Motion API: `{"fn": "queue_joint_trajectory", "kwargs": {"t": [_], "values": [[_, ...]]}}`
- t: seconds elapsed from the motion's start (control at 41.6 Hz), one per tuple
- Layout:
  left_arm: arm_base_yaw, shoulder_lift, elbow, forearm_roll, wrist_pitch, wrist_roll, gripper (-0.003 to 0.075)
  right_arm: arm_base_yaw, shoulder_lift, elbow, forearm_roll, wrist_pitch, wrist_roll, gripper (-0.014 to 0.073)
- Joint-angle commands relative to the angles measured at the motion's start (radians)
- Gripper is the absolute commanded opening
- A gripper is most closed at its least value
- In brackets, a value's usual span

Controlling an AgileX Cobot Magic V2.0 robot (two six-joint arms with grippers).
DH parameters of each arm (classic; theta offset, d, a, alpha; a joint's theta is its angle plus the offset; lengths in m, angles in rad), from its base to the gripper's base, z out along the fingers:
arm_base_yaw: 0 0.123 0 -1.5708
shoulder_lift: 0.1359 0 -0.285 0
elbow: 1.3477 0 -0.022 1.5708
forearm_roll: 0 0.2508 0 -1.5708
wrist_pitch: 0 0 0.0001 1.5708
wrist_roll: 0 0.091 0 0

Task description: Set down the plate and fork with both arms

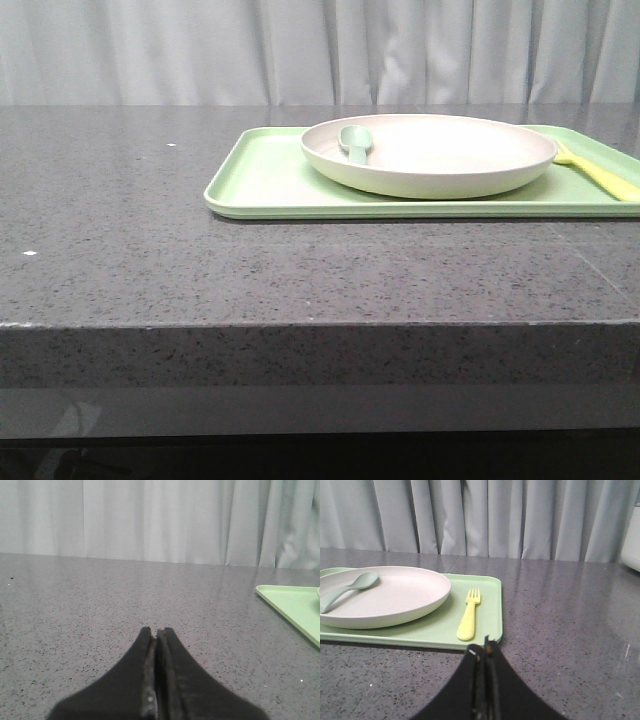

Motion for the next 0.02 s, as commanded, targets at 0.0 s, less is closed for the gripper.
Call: {"fn": "queue_joint_trajectory", "kwargs": {"t": [0.0], "values": [[-0.001, -0.023, 0.011, -0.003, -0.086, -0.012, -0.0020, -0.008, -0.019, -0.004, 0.006, -0.073, -0.006, -0.0067]]}}
